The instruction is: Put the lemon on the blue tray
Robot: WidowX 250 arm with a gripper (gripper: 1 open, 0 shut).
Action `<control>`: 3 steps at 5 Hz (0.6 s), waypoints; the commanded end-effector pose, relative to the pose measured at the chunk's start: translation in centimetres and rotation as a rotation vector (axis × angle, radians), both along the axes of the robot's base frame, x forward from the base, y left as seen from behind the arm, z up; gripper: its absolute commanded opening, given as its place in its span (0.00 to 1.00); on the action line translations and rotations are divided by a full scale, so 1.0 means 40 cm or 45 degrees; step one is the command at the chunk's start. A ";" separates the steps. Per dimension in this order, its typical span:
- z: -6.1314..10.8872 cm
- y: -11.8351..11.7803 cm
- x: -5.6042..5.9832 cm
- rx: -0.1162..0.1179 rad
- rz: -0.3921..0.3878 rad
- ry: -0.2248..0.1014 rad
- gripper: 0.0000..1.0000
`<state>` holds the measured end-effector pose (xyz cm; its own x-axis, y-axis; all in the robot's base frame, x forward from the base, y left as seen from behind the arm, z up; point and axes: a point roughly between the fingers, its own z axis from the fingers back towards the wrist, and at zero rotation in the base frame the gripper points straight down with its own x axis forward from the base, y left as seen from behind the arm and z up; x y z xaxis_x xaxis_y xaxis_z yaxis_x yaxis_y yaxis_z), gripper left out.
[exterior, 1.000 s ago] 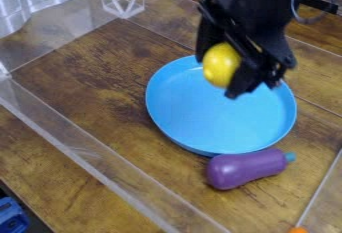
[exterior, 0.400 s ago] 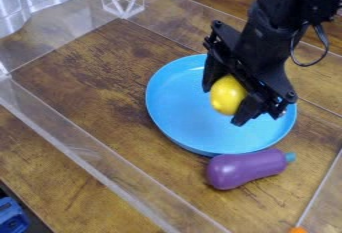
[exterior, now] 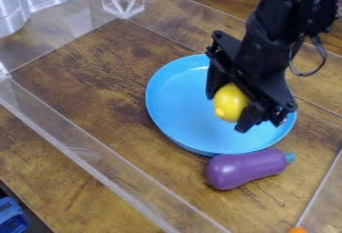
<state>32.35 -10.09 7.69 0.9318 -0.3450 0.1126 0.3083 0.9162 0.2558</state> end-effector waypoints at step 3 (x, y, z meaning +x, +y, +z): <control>0.065 0.055 -0.013 -0.010 0.319 -0.109 0.00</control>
